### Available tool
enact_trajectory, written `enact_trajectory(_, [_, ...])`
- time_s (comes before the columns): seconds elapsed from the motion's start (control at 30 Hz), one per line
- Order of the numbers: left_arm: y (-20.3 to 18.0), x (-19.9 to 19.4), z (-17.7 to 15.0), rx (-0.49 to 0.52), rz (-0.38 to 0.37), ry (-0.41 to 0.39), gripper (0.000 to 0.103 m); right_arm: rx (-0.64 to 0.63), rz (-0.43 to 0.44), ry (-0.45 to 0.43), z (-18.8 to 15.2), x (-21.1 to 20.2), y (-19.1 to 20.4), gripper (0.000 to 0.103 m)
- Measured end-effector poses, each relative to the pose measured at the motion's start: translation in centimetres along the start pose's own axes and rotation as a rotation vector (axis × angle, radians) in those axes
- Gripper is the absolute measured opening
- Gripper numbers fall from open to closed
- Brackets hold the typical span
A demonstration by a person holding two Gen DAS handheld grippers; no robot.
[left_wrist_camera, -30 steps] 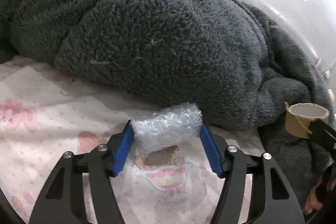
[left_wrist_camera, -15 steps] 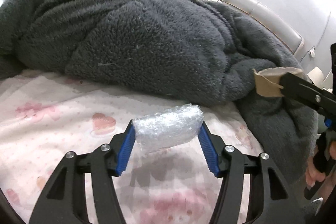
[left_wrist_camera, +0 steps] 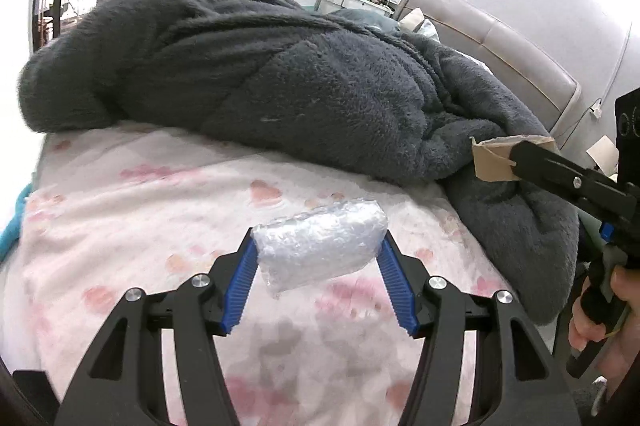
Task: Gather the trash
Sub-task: 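Carry both items over the teal bin and open the left gripper to drop the bubble wrap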
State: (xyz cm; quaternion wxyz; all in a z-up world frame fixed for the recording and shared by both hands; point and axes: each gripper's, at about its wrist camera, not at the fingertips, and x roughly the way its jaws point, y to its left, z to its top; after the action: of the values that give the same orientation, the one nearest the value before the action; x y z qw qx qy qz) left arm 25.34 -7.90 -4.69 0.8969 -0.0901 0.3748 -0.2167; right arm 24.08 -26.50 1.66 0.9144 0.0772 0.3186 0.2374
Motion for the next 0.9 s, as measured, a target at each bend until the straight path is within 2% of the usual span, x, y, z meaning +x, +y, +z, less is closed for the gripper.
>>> enact_trajectory(0.23, [2.2,-3.8,-2.2,-0.008,0.039,-0.011,0.062,-0.007,0.025,0.003,-1.6,0.0,3.4,0.047])
enact_trajectory(0.9, [10.4,-13.2,-7.7,-0.074,0.182,-0.021,0.062,-0.047,0.128,0.043,-5.4,3.3,14.5,0.047])
